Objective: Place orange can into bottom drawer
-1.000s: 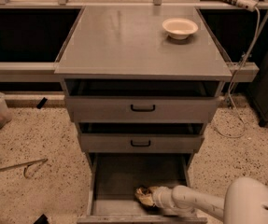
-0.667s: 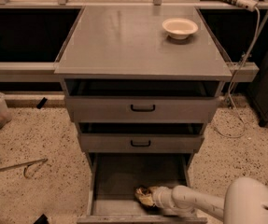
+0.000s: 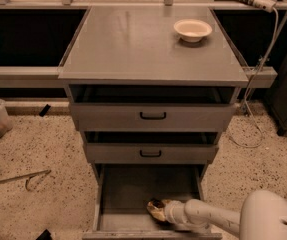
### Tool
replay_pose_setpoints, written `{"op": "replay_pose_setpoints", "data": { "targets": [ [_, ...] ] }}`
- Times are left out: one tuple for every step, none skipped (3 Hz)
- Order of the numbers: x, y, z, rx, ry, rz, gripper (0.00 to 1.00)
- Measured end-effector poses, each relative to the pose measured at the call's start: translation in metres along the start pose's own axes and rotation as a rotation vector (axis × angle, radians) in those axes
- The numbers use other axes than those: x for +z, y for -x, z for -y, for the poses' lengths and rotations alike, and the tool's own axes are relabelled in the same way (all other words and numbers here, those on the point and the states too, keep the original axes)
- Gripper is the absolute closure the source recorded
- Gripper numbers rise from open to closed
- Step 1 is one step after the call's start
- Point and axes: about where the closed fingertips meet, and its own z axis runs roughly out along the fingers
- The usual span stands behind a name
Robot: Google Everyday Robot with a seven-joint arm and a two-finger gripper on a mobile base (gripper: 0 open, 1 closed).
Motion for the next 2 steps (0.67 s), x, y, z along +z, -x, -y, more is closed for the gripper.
{"op": "replay_pose_setpoints", "data": {
  "targets": [
    [0.0001, 0.0000, -0.0001, 0.000, 0.000, 0.000, 0.00],
    [0.0001, 0.0000, -0.0001, 0.000, 0.000, 0.000, 0.00]
  ]
}}
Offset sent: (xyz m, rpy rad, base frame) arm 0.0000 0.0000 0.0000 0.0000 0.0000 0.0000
